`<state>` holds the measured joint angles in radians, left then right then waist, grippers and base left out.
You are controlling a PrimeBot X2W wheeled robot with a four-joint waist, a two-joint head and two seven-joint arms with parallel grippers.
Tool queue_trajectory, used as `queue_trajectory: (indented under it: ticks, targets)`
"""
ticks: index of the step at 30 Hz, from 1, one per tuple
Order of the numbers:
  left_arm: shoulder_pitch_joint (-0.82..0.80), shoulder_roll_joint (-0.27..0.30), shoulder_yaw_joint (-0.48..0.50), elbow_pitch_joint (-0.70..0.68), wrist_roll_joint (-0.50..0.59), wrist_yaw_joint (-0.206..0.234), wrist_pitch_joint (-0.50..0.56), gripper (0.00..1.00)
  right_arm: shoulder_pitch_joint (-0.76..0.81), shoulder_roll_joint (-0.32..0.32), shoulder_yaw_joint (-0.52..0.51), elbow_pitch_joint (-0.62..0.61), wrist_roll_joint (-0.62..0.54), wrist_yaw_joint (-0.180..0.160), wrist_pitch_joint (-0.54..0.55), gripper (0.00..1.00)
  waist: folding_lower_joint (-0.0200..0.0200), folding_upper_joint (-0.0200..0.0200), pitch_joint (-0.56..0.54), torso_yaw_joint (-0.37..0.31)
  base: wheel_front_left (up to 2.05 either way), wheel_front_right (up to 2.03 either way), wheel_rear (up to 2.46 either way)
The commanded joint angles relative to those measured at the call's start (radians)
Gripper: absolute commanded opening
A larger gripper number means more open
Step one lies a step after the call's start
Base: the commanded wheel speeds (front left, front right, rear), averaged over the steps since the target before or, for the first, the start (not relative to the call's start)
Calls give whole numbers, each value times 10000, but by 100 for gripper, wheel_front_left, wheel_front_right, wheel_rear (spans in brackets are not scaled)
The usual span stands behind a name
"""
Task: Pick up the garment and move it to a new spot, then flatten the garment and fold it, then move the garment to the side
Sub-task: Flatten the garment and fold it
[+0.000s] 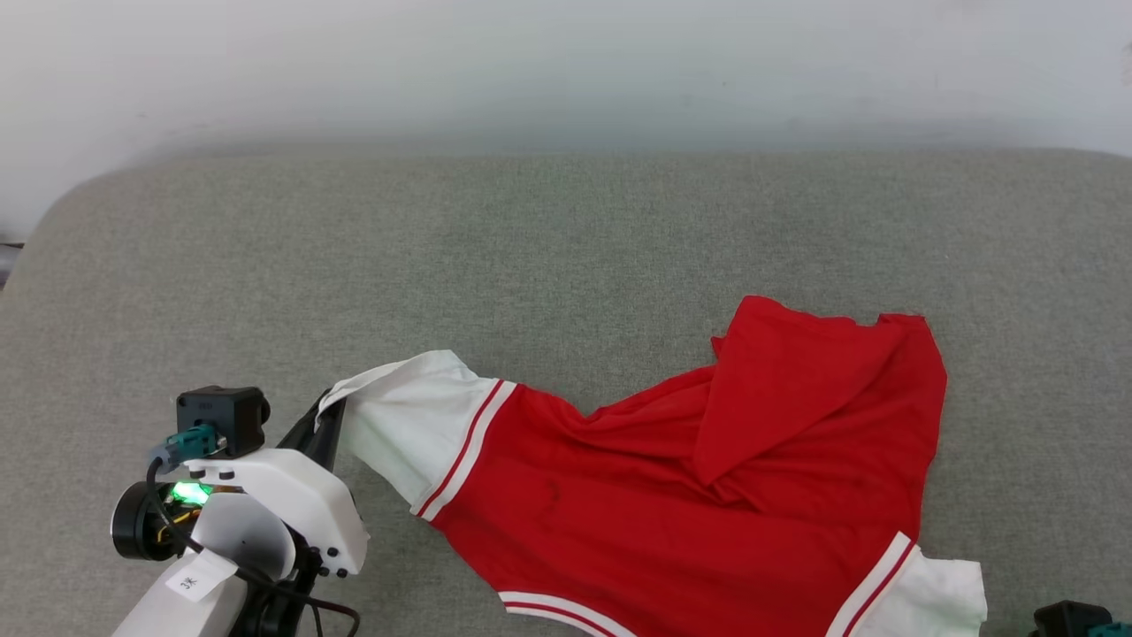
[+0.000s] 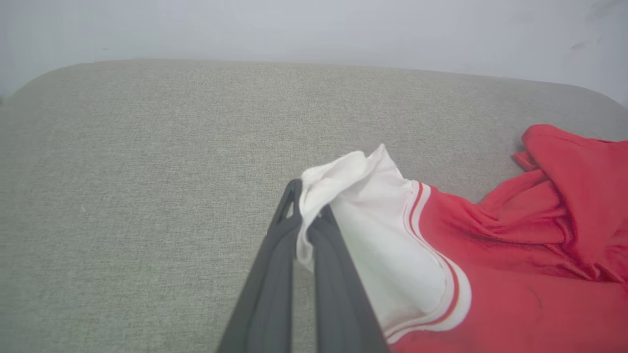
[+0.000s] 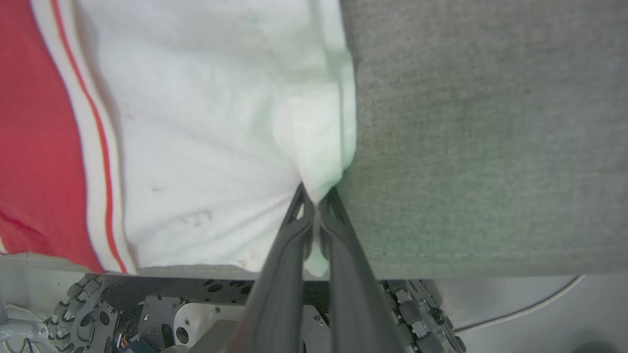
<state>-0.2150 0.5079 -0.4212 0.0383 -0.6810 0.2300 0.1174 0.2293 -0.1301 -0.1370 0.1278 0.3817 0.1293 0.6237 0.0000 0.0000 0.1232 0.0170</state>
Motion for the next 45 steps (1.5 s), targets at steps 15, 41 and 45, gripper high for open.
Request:
queue_trajectory:
  ticks: [15,41,45]
  targets:
    - [-854,216,612,-363,-30,12,-641,0,-1850,-267,-704,-3312,-1145,12,-534,0,0,0,-818,-106,0,0,0]
    - [-10375,109,1310,4847,656,-2100,-2342,0,-14012,-1829,603,1703,-2412,7,-3761,0,0,0,2600,-283,0,0,0]
    - [-11527,119,1433,5433,729,-2301,-2814,0,-15470,-1827,830,2482,-2625,7,-4188,0,0,0,3145,-328,0,0,0]
